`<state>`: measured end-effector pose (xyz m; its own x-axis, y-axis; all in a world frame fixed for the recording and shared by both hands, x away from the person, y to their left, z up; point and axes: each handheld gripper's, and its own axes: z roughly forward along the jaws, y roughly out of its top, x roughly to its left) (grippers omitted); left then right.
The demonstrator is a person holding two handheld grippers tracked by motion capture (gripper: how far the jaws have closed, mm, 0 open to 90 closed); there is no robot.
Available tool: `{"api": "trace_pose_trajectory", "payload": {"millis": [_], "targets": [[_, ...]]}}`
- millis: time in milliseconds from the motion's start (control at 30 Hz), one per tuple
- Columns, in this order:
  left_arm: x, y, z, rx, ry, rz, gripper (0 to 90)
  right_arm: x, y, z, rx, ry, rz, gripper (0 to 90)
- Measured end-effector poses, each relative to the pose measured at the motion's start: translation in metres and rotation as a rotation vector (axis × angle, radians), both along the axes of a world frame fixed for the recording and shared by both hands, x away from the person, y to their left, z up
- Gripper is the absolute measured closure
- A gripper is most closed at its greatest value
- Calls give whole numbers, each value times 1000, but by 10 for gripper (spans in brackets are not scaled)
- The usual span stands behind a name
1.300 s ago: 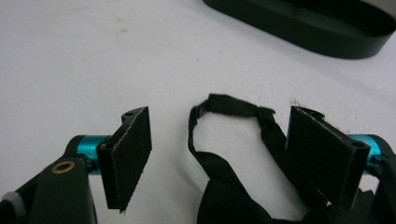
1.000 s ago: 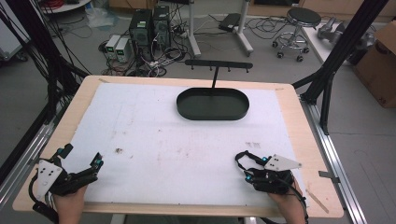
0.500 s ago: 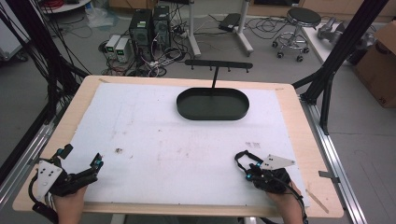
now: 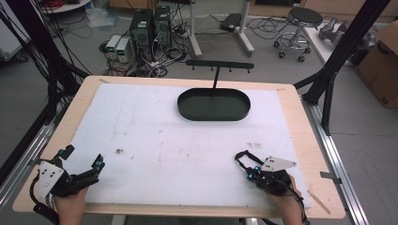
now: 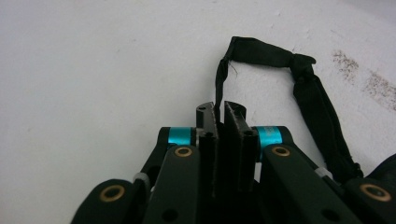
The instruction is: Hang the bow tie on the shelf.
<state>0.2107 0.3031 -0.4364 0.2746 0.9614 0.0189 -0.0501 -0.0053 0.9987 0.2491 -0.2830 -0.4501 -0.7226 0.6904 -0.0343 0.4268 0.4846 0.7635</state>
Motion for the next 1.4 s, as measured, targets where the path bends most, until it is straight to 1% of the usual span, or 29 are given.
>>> {"api": "trace_pose_trajectory", "payload": {"millis": [67, 133, 333, 367, 467, 533, 567, 600, 633, 767, 800, 933, 1033, 1133, 1233, 1400], "targets": [[0, 0, 0, 1, 2, -3, 21, -2, 1, 1, -11, -32, -23, 854], [0, 0, 0, 0, 1, -1, 21, -3, 1, 3, 13, -51, -32, 858], [0, 0, 0, -5, -1, 1, 21, -8, -4, 18, 126, -106, -45, 860], [0, 0, 0, -6, -2, 1, 21, -9, -5, 20, 141, -122, -55, 860], [-1, 1, 1, -8, -2, 6, 21, -9, -5, 27, 174, -158, -59, 864], [-1, 1, 1, -8, -3, 6, 21, -9, -5, 31, 202, -172, -61, 865], [-1, 2, 1, -7, -2, 7, 21, -9, -6, 33, 208, -188, -66, 866], [-1, 2, 0, -8, -2, 7, 21, -10, -6, 34, 216, -194, -70, 868], [0, 1, 0, -9, -1, 7, 21, -9, -6, 35, 220, -212, -81, 869], [0, 1, 0, -4, 3, 6, 21, -8, -5, 43, 228, -249, -82, 871], [0, 0, 0, -5, 1, 4, 21, -6, -4, 46, 227, -264, -75, 871], [1, -2, 0, -5, 2, 0, 21, -2, 0, 58, 237, -297, -67, 870], [1, -1, 0, -29, 4, -4, 21, 3, 3, 66, 247, -333, -74, 870], [1, 0, 0, -40, 2, -1, 21, 10, 6, 76, 264, -348, -72, 870], [1, 1, 0, -40, 4, 2, 21, 19, 8, 85, 285, -362, -72, 869], [1, 3, 0, -43, 6, 6, 21, 38, 8, 98, 333, -369, -66, 868]]}}
